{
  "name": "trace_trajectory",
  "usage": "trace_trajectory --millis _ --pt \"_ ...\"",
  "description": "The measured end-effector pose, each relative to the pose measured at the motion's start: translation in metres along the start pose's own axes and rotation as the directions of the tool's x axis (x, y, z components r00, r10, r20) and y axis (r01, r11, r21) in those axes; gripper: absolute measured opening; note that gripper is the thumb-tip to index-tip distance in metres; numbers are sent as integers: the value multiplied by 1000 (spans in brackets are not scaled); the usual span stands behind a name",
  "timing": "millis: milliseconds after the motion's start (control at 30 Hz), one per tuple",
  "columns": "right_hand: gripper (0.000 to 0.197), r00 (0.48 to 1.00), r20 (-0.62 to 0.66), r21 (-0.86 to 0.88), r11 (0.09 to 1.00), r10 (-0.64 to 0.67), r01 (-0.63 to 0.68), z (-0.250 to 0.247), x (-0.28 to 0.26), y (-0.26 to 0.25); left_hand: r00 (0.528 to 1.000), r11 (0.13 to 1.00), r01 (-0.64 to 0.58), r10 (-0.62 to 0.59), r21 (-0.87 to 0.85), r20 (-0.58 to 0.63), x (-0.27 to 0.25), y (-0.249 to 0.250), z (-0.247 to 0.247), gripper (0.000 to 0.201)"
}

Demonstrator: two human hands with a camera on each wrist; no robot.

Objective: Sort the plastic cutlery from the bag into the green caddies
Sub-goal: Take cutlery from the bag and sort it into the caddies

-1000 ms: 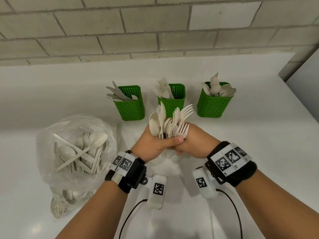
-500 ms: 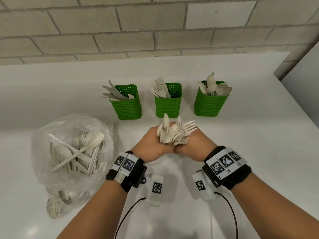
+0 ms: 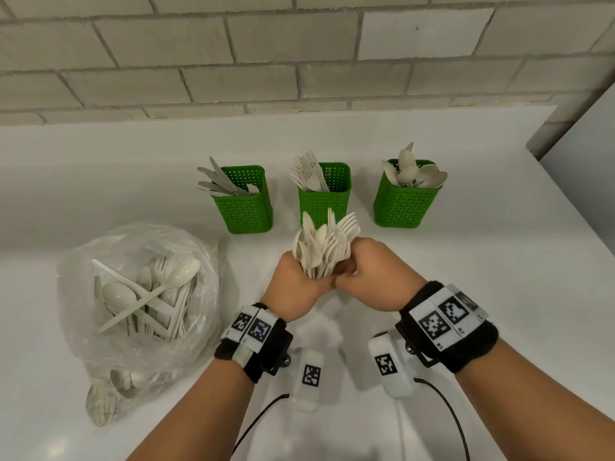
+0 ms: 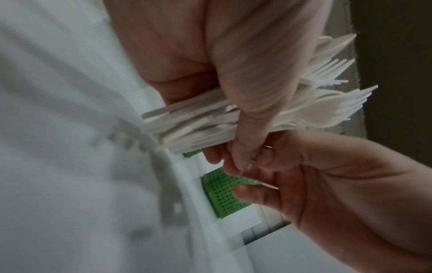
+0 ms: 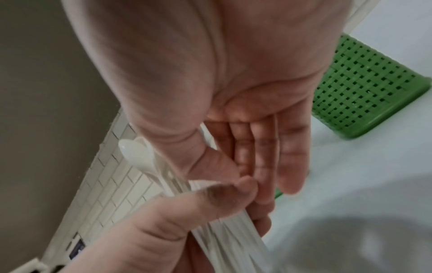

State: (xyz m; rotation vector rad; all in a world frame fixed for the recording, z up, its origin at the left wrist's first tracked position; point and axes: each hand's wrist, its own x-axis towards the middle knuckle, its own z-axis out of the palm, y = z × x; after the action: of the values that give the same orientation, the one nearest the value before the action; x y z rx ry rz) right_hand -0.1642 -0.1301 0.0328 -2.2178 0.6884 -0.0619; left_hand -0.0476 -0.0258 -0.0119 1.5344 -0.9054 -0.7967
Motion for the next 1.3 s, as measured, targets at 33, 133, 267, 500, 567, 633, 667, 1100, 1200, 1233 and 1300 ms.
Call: trace_trajectory --millis 33,133,267,500,567,633,667,1100,1200,1233,1300 --pt "16 1000 -23 1 1000 3 -3 0 0 2 1000 1000 29 -29 4 -4 0 -3 1 31" --pt "33 997 -73 167 986 36 -24 -4 -2 3 997 996 80 -79 29 -15 1 -10 1 19" --pt "25 962 -269 530 841 40 113 -21 -4 -7 994 989 106 -103 -106 32 5 2 -5 13" --pt "8 938 -347 482 855 -17 194 -33 -4 -11 955 886 240 -141 -397 262 -9 22 0 15" --pt "11 946 -323 480 859 -13 176 -32 -3 -8 949 870 252 -137 -423 284 -10 22 0 17" --pt "8 937 -349 529 827 8 190 -32 -5 -10 950 851 260 -142 -456 277 -10 21 -1 18" --pt "8 922 -385 590 779 42 211 -32 -5 -13 953 848 261 -149 -462 264 -10 21 -2 19" --pt "17 916 -400 522 827 21 209 -24 -6 -34 961 877 232 -140 -422 236 -12 22 -2 9" --pt "18 914 -405 518 832 35 197 -21 -5 -37 963 871 228 -136 -434 233 -14 21 -6 9" --pt "19 905 -422 521 830 51 196 -20 -4 -37 962 869 229 -132 -439 240 -14 21 -7 10" --pt "19 887 -457 529 821 60 217 -19 -3 -35 959 873 224 -118 -433 258 -14 22 -8 11"
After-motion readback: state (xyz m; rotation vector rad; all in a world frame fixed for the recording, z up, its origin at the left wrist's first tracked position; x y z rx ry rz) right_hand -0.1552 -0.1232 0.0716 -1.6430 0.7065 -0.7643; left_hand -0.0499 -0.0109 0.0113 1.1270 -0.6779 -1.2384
